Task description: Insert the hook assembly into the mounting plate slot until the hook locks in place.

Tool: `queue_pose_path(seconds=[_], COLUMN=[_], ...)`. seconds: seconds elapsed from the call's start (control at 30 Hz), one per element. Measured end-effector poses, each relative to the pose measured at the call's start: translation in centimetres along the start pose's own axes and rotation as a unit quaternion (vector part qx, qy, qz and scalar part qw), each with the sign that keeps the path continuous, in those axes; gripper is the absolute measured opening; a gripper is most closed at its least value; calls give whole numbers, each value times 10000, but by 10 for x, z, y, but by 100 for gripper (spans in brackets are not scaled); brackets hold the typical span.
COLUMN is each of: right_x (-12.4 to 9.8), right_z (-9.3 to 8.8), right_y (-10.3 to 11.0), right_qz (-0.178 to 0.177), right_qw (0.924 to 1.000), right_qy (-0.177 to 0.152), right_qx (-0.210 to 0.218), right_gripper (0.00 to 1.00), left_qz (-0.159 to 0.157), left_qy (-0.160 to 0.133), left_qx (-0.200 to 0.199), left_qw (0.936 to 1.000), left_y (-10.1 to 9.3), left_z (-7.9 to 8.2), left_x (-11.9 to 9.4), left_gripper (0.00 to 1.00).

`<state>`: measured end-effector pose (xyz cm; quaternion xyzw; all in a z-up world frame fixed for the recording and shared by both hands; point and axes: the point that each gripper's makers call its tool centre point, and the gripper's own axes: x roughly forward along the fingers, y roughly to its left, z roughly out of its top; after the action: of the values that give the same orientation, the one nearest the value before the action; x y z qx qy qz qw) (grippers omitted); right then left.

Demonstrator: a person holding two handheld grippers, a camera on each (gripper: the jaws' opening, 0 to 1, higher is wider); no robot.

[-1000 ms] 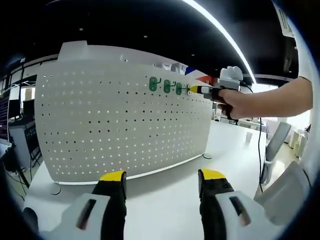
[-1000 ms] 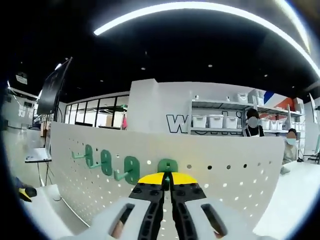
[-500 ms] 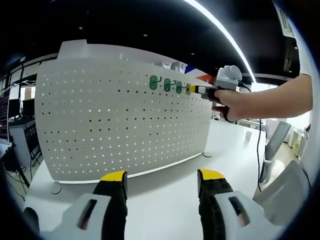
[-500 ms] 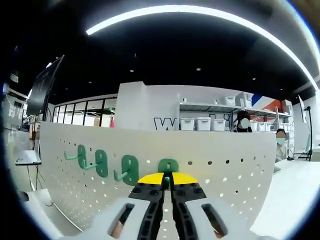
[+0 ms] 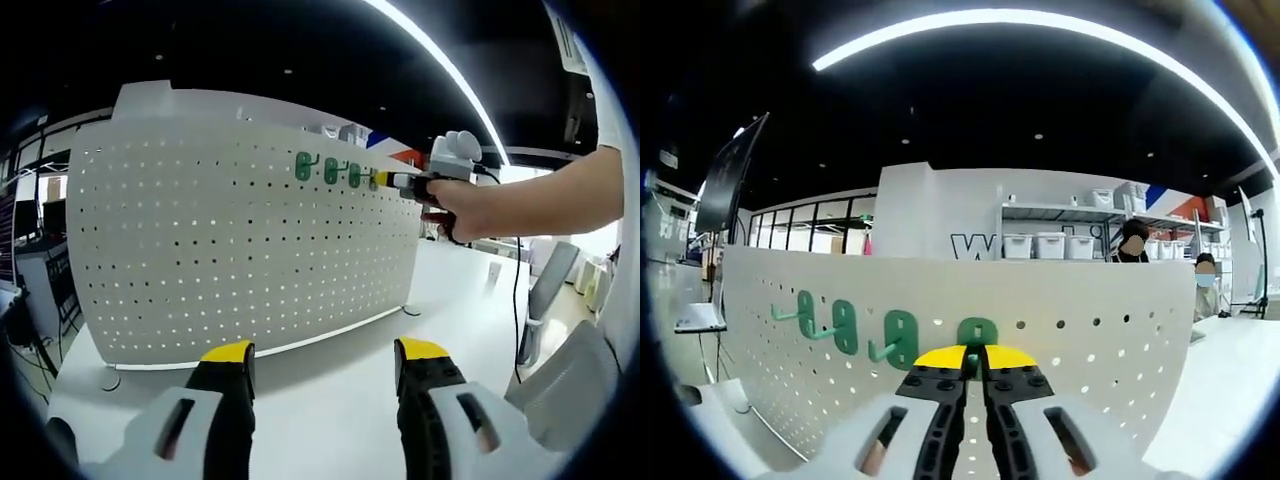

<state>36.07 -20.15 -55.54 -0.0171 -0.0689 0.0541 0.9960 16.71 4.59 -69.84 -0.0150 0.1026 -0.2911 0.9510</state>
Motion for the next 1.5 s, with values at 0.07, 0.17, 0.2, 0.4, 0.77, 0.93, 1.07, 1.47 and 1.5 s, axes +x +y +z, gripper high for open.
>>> queue_pose_path(seconds=[0.07, 0.17, 0.2, 0.4, 0.77, 0.93, 1.07, 1.47, 1.5], right_x=[0, -1, -2, -6, -15, -17, -19, -46, -50], right_z=[0, 0, 0, -6, -10, -10, -9, -19, -21], right_y=[1, 4, 6, 8, 21, 24, 24, 17, 17], right_qz=[90, 293, 364, 672, 1217, 1243, 1276, 1389, 1415], right_qw=[9999, 9995, 9991, 9973, 9924, 9921, 9917, 9902, 9898], right_qy=[28, 49, 68, 198, 167, 165, 144, 177, 193], right_qx=[-88, -93, -181, -214, -101, -86, -64, -12, -28], right_gripper=[3, 7, 9, 23, 45, 45, 45, 48, 48], left_qz=[-9, -42, -66, -103, -95, -81, -81, -61, -61], left_qy=[-12, -24, -27, -50, -55, -77, -96, -138, -141], left_qx=[10, 1, -1, 59, 79, 99, 126, 194, 202], left_qw=[10000, 10000, 10000, 9999, 9999, 9999, 9998, 9997, 9997], left_y=[-1, -3, -4, -5, -2, -1, -1, 0, 0], left_z=[1, 3, 3, 7, 7, 8, 11, 17, 17], left_x=[0, 1, 2, 3, 3, 3, 3, 4, 4], left_gripper=[58, 58, 58, 58, 59, 59, 59, 60, 60])
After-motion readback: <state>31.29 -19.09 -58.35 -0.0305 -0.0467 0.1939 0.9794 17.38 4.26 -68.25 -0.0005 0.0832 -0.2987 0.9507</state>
